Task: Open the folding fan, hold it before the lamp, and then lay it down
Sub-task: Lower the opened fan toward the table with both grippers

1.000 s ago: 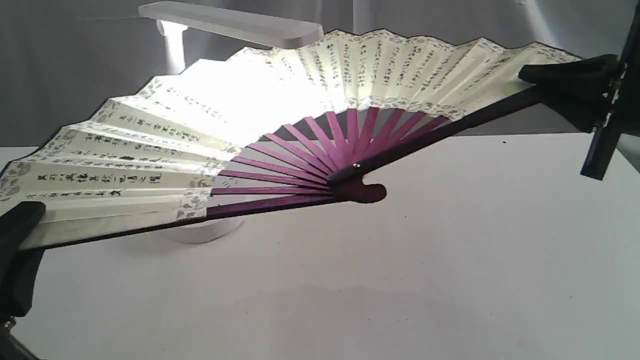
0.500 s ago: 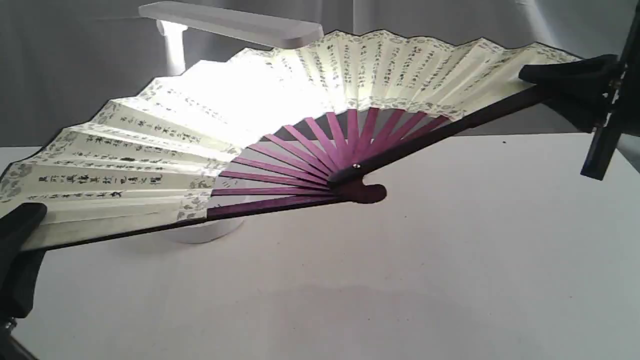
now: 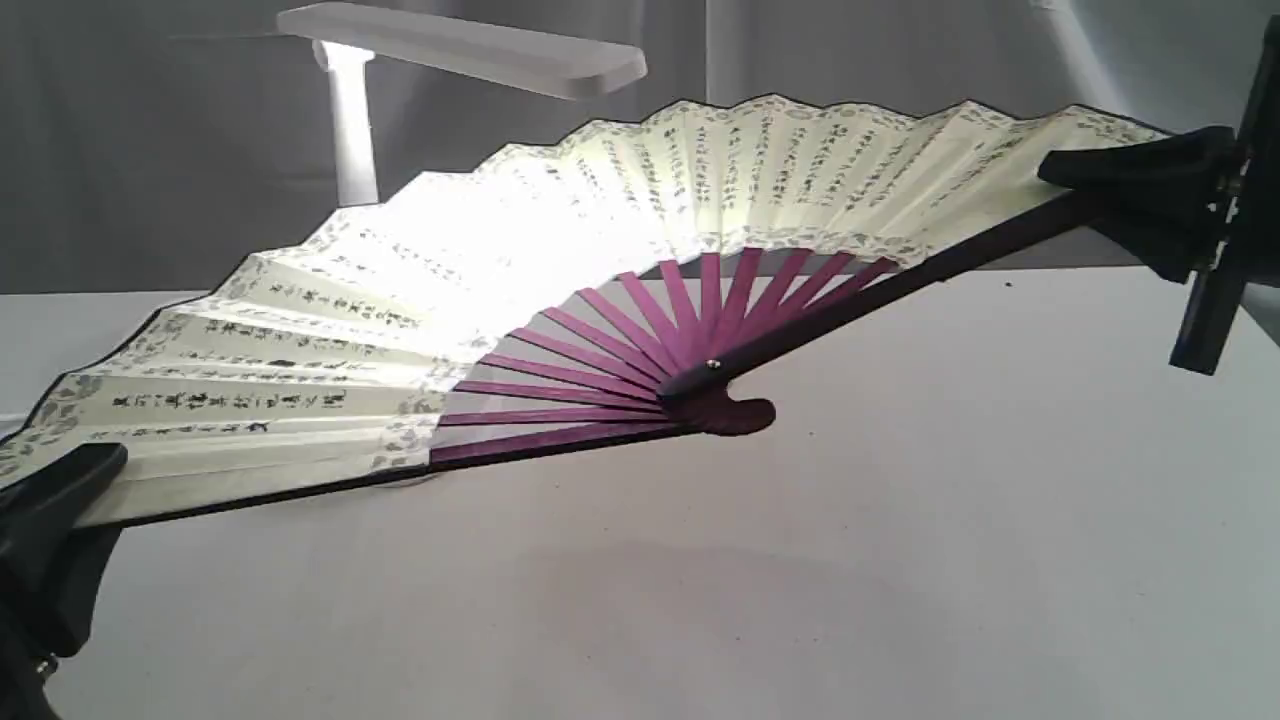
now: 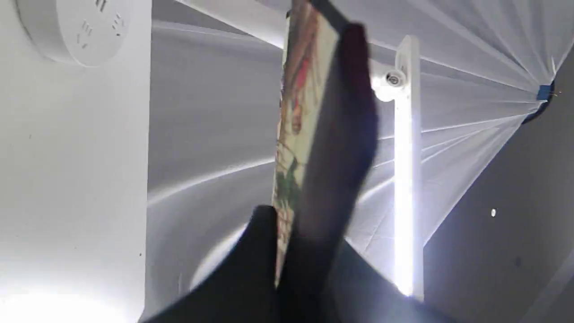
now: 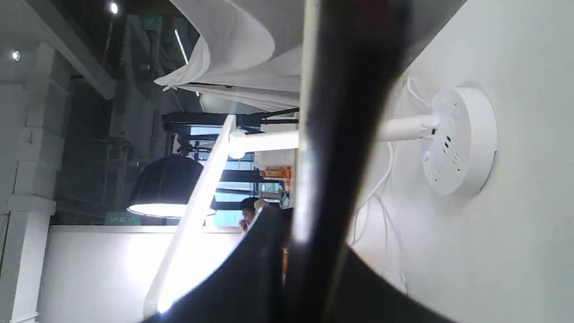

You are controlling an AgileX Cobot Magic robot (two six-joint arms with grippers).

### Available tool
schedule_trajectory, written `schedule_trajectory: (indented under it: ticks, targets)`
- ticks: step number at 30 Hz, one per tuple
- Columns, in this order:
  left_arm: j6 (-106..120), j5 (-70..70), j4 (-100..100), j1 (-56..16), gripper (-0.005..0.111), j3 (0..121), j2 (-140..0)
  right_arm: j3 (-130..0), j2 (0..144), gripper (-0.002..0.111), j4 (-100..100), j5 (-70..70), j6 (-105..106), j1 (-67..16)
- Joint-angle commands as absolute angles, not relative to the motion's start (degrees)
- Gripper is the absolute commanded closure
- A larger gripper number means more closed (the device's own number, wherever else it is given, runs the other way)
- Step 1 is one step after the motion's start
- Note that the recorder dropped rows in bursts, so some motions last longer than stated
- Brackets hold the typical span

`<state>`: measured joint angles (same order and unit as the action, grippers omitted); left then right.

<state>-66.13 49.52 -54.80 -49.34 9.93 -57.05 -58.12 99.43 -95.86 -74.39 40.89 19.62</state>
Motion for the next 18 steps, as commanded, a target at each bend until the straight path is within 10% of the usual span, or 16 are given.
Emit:
schedule_trajectory:
  ticks: [1,18]
  targets:
    - [-64.3,55.0,-62.7,-48.6,0.107,11.4,-56.2,-58.1,100.3,0.108,-94.3,-67.8,42.1,21.2]
    - [-75.4,50.8,-60.2,-48.6,0.107,13.8,-74.7,-58.1,102.4,0.108,-86.7,-58.3,38.7,22.6]
